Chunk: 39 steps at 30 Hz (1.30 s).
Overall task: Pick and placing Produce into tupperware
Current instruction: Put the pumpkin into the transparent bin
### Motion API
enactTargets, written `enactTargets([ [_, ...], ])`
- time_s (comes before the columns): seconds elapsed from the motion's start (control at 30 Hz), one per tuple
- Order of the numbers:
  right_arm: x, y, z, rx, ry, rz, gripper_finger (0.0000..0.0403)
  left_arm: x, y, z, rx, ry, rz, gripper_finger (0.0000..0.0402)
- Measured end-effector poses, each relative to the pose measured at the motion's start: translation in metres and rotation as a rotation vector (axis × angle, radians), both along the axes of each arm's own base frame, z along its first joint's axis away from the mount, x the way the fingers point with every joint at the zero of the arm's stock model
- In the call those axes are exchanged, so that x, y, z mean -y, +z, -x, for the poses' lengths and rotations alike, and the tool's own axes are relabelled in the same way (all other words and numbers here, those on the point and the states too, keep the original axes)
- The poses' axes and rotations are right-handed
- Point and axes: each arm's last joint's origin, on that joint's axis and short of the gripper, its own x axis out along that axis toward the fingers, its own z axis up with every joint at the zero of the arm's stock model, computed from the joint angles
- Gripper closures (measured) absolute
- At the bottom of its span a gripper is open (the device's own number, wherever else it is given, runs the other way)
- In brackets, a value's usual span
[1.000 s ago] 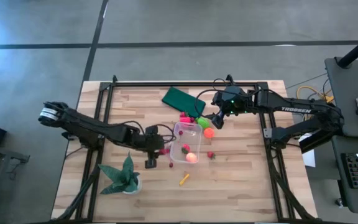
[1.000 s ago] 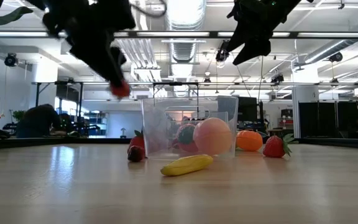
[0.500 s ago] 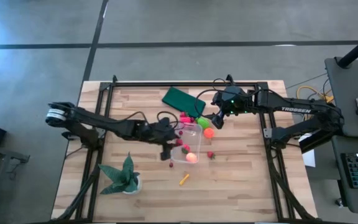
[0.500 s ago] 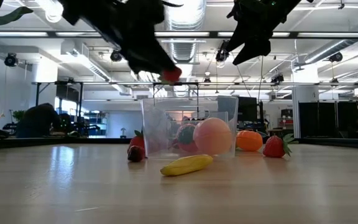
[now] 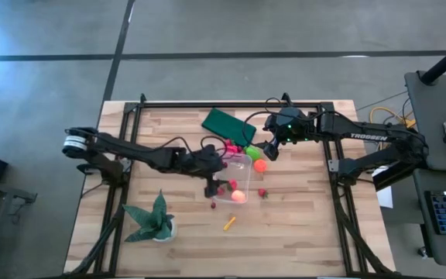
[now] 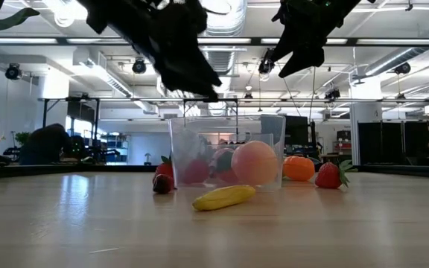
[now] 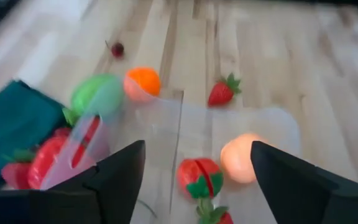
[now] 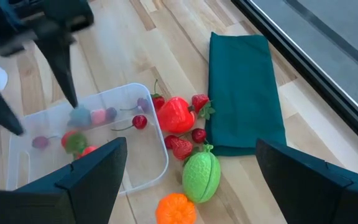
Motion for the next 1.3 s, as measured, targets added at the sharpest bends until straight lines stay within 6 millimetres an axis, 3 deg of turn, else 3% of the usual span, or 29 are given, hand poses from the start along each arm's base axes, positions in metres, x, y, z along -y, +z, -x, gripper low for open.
enactTargets([
  [0.27,0.000,0.000,0.000,0.002,0.000,0.000,0.0055,-0.002,0.033,0.029,0.060,0.033,0.050,0.0118],
  [0.67,0.002,0.000,-0.009,0.051,-0.019,-0.013,0.0055,-0.004,0.063,0.064,0.123,0.041,0.075,0.0118],
  [0.87,0.003,-0.001,-0.010,0.053,-0.060,-0.019,0.0055,-0.005,0.071,0.068,0.171,0.039,0.078,0.0118],
  [1.07,0.003,-0.002,-0.009,0.046,-0.099,-0.024,0.0055,-0.004,0.065,0.064,0.140,0.039,0.075,0.0118],
  [1.3,0.001,-0.013,0.004,-0.112,-0.145,-0.090,0.0055,-0.004,0.059,0.058,0.119,0.030,0.079,0.0118],
])
